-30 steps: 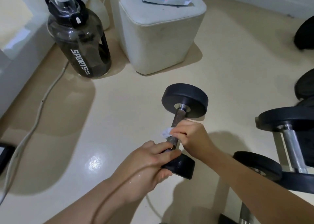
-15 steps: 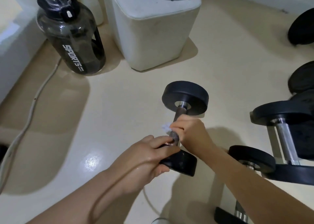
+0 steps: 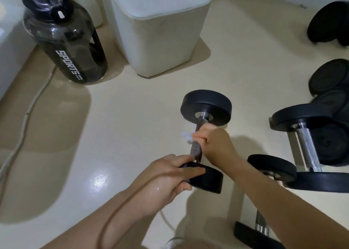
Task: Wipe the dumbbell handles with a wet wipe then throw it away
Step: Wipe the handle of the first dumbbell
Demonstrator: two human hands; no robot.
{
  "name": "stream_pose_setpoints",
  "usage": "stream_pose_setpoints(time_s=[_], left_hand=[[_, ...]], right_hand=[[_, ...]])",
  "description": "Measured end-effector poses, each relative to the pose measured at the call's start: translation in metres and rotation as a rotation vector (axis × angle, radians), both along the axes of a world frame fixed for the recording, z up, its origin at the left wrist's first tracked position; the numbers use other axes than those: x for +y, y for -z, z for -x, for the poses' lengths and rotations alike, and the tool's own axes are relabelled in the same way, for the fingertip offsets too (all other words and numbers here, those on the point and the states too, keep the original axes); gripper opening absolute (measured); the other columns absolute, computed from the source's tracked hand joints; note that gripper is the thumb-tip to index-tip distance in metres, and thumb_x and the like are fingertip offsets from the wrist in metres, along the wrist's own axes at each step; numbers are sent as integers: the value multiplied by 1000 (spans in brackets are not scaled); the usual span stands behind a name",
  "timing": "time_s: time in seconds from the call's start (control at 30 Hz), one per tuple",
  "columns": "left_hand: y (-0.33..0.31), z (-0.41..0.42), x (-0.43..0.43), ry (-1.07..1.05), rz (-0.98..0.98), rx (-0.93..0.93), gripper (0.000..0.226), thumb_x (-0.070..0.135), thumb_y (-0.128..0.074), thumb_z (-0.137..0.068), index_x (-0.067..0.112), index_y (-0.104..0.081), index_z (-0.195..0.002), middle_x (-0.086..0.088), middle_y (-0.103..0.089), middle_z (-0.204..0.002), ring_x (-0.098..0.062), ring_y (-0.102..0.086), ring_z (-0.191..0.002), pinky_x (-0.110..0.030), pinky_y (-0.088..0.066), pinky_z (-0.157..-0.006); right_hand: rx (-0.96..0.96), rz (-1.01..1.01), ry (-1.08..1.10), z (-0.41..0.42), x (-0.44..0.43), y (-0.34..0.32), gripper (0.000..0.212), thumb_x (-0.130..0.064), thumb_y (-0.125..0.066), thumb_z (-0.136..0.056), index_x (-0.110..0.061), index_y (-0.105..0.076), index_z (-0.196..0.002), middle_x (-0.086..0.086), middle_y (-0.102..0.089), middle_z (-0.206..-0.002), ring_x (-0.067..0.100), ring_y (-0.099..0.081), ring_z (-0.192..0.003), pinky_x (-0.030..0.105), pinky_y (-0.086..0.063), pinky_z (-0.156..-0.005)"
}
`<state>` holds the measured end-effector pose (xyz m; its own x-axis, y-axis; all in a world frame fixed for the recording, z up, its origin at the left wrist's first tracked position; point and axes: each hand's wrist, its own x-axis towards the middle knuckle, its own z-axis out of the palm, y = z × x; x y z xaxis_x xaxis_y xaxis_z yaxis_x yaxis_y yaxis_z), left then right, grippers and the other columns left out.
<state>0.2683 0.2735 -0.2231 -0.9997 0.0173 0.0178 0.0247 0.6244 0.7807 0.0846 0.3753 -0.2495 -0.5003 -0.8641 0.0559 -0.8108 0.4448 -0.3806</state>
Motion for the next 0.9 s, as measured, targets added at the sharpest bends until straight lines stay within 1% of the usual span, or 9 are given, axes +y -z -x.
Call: stream_pose_setpoints(time_s=[0.07, 0.17, 0.23, 0.37, 0.5, 0.63, 0.73, 0.83, 0.9], left_hand=[[-2, 2, 3, 16, 16, 5, 30, 33, -49, -93, 32, -58, -122, 8, -57, -113, -22, -52, -85, -36, -49, -72], [-3, 9, 7, 55, 92, -10, 35, 31, -45, -90, 33, -54, -124, 7, -55, -121, -22, -51, -88, -35, -49, -74], [-4, 10, 7, 67, 116, -29, 36, 34, -46, -91, 36, -53, -127, 9, -53, -123, -21, -48, -87, -34, -48, -75], [-6, 7, 10, 33, 91, -32, 34, 37, -49, -91, 38, -57, -125, 12, -55, -118, -20, -45, -78, -33, -47, -71], [-6, 10, 13, 46, 82, -6, 38, 41, -42, -91, 36, -57, -125, 11, -57, -118, -19, -47, -80, -32, -48, -71], [-7, 8, 25, 50, 193, -42, 37, 32, -41, -92, 36, -50, -128, 7, -51, -126, -18, -43, -88, -32, -47, -73], [-10, 12, 32, 22, 111, -80, 43, 22, -48, -94, 38, -43, -133, 8, -45, -128, -18, -45, -103, -32, -49, -85], [-12, 12, 32, 27, 176, -38, 41, 29, -36, -92, 34, -47, -131, 17, -43, -129, -20, -46, -94, -35, -51, -77], [-12, 10, 33, 11, 193, -57, 44, 34, -30, -90, 36, -48, -130, 14, -46, -132, -20, -45, -89, -33, -50, -74]], right_hand=[[-88, -111, -97, -5, 8, -7, 22, -3, -61, -82, -19, -75, -81, -2, -65, -78, 13, -60, -72, 16, -41, -64], [31, 72, 28, 26, -7, -12, 11, -1, -64, -74, -9, -68, -68, 2, -59, -64, 21, -59, -60, 24, -38, -53], [10, 62, 15, 14, -2, -10, 13, -1, -62, -74, -8, -69, -66, 3, -61, -64, 18, -58, -62, 24, -43, -54], [-41, -108, -192, 8, 16, -11, 16, -4, -66, -78, -16, -75, -78, -3, -64, -73, 14, -58, -66, 23, -49, -59], [-107, 99, 143, 18, 7, -10, 13, 1, -63, -80, -2, -72, -70, 4, -60, -70, 8, -46, -68, 9, -38, -64], [-128, -67, 7, 1, 21, -13, 16, -4, -60, -80, -10, -75, -78, 0, -64, -75, 19, -57, -73, 23, -41, -67], [-9, 9, 197, 26, 9, -15, 19, -3, -55, -83, -3, -68, -71, -7, -47, -65, 18, -49, -61, 24, -34, -56], [-17, 28, 8, -6, 24, -19, 20, -10, -56, -78, -12, -74, -68, 2, -61, -63, 12, -50, -57, 22, -45, -51], [27, -7, -39, 0, 31, -19, 16, -4, -62, -72, -14, -73, -68, 2, -61, -64, 16, -53, -62, 25, -45, -53]])
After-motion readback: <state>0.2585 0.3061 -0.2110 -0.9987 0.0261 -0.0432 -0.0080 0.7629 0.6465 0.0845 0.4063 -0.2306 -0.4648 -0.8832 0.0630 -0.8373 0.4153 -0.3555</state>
